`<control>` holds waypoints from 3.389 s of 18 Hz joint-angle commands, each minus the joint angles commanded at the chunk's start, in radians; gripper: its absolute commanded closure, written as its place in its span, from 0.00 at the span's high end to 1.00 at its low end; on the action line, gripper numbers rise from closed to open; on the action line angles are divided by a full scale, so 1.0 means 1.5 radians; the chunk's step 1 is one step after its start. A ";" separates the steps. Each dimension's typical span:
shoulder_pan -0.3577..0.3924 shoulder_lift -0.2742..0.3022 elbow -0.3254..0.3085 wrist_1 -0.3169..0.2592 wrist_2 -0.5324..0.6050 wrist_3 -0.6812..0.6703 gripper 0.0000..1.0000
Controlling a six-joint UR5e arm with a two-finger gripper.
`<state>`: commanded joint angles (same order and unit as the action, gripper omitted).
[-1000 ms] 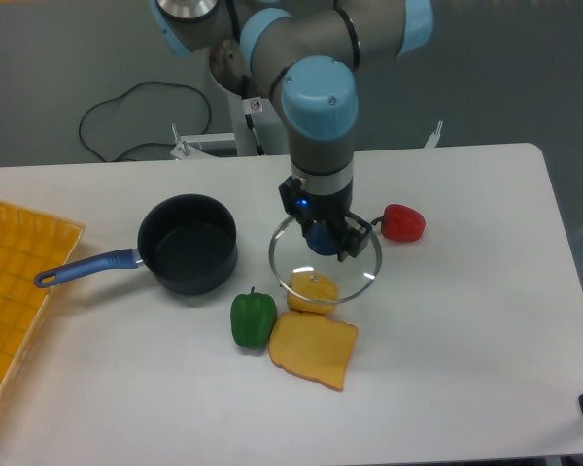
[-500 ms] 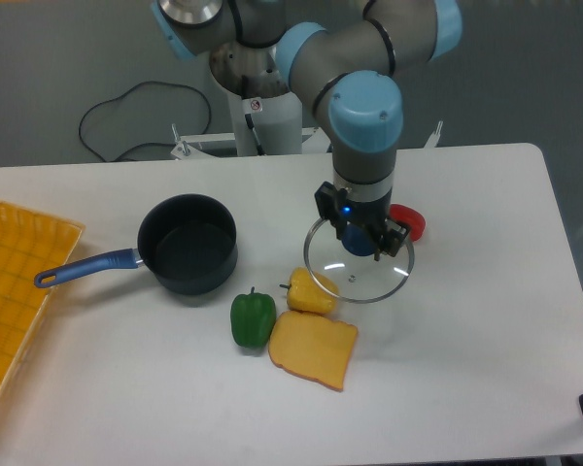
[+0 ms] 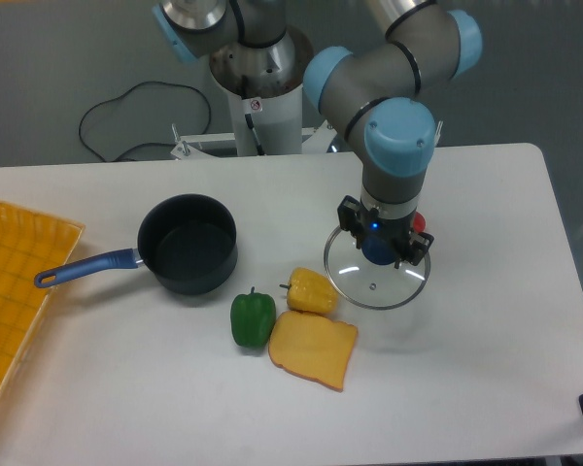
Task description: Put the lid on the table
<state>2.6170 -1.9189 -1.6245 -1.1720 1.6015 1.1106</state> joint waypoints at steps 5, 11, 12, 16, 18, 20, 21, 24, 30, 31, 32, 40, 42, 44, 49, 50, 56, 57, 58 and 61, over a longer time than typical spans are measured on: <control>-0.001 -0.032 0.010 0.027 0.001 0.004 0.45; -0.001 -0.075 0.032 0.041 0.003 0.004 0.45; -0.001 -0.075 0.032 0.041 0.003 0.005 0.45; -0.001 -0.079 0.033 0.042 0.002 0.005 0.45; 0.000 -0.080 0.034 0.043 0.003 0.006 0.45; 0.000 -0.080 0.034 0.043 0.003 0.010 0.45; 0.001 -0.081 0.034 0.044 0.003 0.010 0.45; 0.005 -0.083 0.034 0.044 0.003 0.013 0.45; 0.005 -0.087 0.033 0.044 0.003 0.012 0.45; 0.005 -0.087 0.033 0.044 0.003 0.013 0.45; 0.005 -0.087 0.033 0.044 0.003 0.012 0.45; 0.006 -0.088 0.034 0.044 0.003 0.013 0.45; 0.006 -0.089 0.033 0.044 0.003 0.013 0.45; 0.006 -0.090 0.034 0.045 0.003 0.013 0.45; 0.006 -0.099 0.030 0.054 0.003 0.014 0.45; 0.006 -0.099 0.031 0.055 0.003 0.014 0.45; 0.011 -0.106 0.037 0.061 0.003 0.016 0.45; 0.011 -0.106 0.035 0.061 0.003 0.016 0.45; 0.012 -0.106 0.035 0.061 0.003 0.016 0.45; 0.011 -0.109 0.037 0.064 0.003 0.016 0.45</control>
<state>2.6338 -2.0831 -1.5693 -1.0754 1.6061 1.1351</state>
